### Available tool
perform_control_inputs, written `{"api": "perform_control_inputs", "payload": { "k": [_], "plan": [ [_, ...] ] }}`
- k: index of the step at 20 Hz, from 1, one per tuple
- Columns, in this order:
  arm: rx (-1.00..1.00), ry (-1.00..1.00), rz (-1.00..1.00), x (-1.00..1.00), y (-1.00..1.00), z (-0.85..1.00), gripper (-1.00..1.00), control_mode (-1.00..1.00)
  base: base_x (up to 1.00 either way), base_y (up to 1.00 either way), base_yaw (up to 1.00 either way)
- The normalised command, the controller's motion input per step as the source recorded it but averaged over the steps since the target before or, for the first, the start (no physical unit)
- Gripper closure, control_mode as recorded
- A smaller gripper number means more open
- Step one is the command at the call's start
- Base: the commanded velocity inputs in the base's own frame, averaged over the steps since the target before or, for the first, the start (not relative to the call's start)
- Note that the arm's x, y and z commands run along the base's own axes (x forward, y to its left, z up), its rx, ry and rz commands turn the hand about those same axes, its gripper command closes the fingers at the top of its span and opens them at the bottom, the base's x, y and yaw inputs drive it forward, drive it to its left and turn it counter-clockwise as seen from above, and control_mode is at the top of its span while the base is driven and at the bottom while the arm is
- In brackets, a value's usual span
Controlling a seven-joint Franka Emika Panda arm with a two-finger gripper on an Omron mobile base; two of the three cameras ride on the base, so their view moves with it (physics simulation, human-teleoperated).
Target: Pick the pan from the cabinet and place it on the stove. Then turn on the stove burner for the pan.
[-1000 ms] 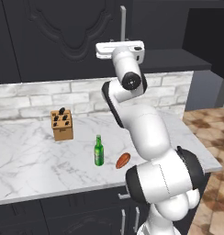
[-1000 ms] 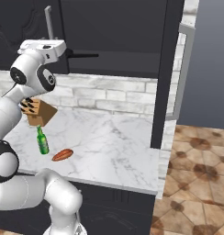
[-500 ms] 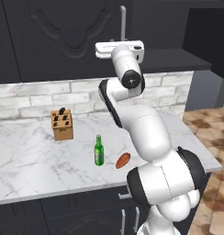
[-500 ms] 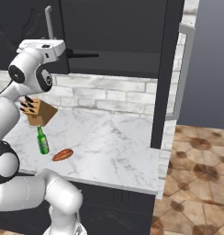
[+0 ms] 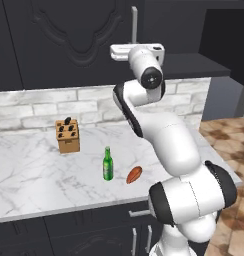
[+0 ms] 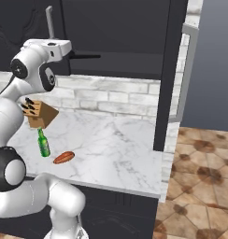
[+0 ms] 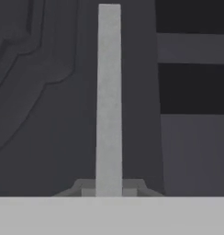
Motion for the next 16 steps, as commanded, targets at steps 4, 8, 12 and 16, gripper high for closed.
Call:
{"api": "perform_control_inputs", "payload": {
  "k": [4,8,12,16],
  "plan": [
    [0.0,0.0,0.0,0.0,-0.28,0.0,1.0,-1.0,0.0,0.0,0.0],
    [0.0,-0.03,0.0,-0.09,0.0,0.01,1.0,-1.0,0.0,0.0,0.0],
    [0.0,-0.07,0.06,-0.36,0.4,0.19,1.0,-1.0,0.0,0.0,0.0],
    [0.0,0.0,0.08,-0.5,0.56,0.26,1.0,-1.0,0.0,0.0,0.0]
  ]
}}
